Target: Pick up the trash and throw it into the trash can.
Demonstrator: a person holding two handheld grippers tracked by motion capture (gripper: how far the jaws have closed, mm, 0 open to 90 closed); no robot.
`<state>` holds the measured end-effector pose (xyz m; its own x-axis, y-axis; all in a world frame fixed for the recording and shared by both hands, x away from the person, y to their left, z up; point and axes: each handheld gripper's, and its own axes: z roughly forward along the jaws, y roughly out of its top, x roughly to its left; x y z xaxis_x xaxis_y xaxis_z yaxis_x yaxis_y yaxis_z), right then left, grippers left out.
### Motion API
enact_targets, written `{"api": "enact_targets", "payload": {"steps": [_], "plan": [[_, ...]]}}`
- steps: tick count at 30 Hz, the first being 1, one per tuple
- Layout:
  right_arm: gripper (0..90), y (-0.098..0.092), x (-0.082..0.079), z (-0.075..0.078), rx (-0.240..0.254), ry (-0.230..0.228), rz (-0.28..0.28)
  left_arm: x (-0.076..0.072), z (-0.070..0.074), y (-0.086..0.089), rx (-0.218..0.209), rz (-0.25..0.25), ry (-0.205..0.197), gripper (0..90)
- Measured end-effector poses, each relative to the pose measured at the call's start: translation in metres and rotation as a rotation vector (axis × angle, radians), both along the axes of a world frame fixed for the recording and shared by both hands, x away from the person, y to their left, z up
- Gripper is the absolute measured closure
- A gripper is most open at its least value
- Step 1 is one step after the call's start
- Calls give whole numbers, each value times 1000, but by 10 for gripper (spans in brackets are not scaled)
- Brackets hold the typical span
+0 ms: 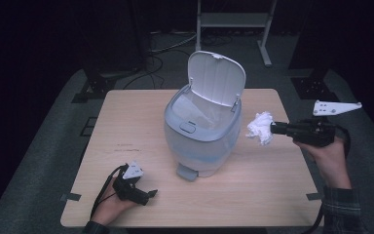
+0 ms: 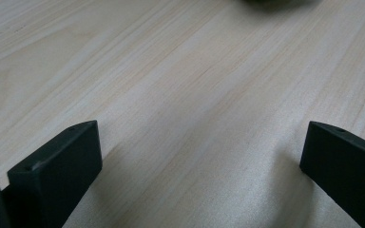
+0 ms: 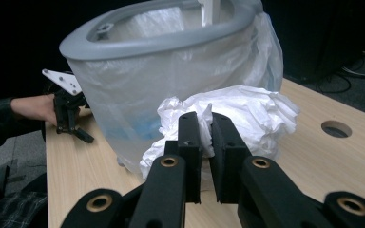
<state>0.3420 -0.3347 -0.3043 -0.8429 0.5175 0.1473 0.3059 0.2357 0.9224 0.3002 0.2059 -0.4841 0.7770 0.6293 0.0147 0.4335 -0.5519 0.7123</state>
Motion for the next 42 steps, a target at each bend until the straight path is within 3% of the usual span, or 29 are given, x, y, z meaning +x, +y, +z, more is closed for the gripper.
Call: {"api": "enact_targets", "payload": {"steps": [11, 21, 42], "plan": [[834, 2, -1, 25, 40, -42, 47, 0, 0, 0, -1, 0, -1, 0], [834, 8, 0, 52, 109, -75, 115, 0, 0, 0, 0, -6, -1, 0], [834, 45, 13, 87, 122, -108, 207, 0, 0, 0, 0, -6, -2, 0]]}}
